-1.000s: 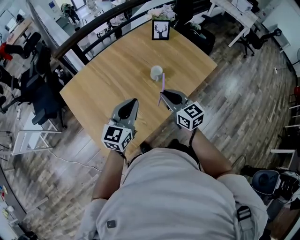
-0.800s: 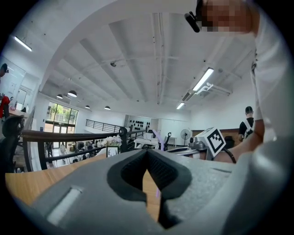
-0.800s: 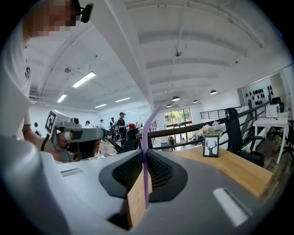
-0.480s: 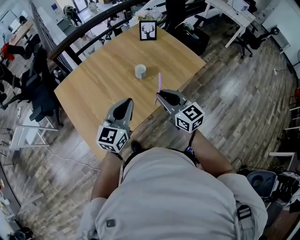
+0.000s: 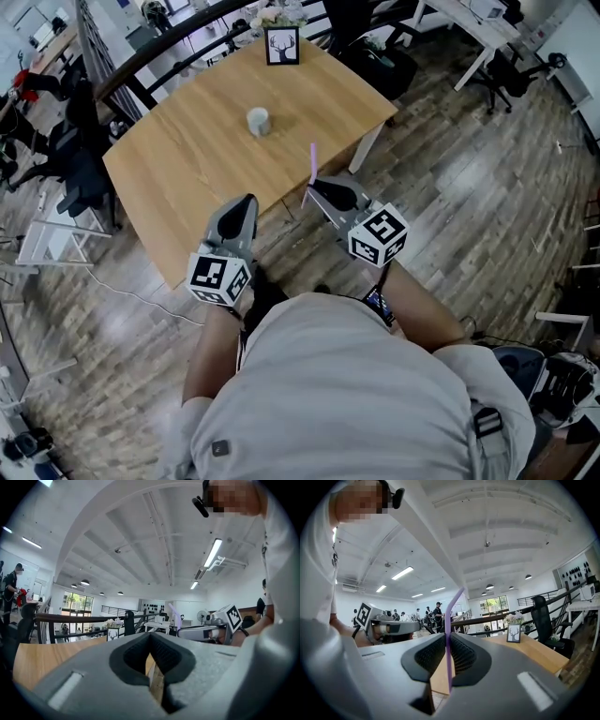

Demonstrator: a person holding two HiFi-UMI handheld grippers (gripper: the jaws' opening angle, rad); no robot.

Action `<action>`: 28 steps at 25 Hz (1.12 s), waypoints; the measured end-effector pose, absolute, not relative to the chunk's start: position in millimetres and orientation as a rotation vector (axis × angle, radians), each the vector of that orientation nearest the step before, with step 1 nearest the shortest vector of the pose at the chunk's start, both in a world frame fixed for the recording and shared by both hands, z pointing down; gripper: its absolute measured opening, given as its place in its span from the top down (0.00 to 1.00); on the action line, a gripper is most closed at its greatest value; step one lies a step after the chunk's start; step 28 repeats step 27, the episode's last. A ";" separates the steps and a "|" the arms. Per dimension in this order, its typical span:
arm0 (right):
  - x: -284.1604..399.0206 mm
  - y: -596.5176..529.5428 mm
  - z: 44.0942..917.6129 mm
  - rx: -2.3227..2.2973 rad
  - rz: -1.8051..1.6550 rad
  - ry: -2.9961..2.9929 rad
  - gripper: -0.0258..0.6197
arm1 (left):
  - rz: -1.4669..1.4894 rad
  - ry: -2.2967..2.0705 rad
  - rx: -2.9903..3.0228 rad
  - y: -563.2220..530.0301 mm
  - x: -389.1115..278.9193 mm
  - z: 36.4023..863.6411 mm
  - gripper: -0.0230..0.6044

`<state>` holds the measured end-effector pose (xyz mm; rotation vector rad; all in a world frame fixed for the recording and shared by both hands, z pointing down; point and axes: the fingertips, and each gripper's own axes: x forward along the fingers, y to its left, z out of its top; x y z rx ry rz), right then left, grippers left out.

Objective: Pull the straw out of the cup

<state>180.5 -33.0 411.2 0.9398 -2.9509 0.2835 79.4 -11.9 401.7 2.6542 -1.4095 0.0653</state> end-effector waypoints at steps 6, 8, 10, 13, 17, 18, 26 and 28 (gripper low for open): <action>198.9 -2.5 411.8 0.912 0.292 -2.979 0.90 | 0.079 -1.437 2.633 17.1 98.5 405.8 0.96; 201.4 1.3 407.8 0.913 0.279 -2.984 0.90 | 0.082 -1.438 2.634 21.9 101.6 405.4 0.96; 203.5 3.0 402.9 0.920 0.277 -2.990 0.90 | 0.087 -1.440 2.637 25.2 104.1 403.9 0.96; 206.8 7.1 399.7 0.918 0.273 -2.997 0.90 | 0.084 -1.450 2.644 28.6 108.6 401.4 0.96; 210.0 14.0 400.9 0.905 0.279 -2.999 0.90 | 0.060 -1.442 2.637 34.3 115.0 400.9 0.96; 210.2 15.8 401.0 0.904 0.289 -3.001 0.90 | 0.061 -1.441 2.639 36.2 115.8 400.5 0.96; 207.5 28.5 403.3 0.870 0.223 -2.992 0.90 | 0.069 -1.428 2.641 43.3 126.1 405.1 0.96; 208.6 29.1 403.8 0.867 0.225 -2.994 0.90 | 0.071 -1.426 2.641 43.9 128.8 406.5 0.96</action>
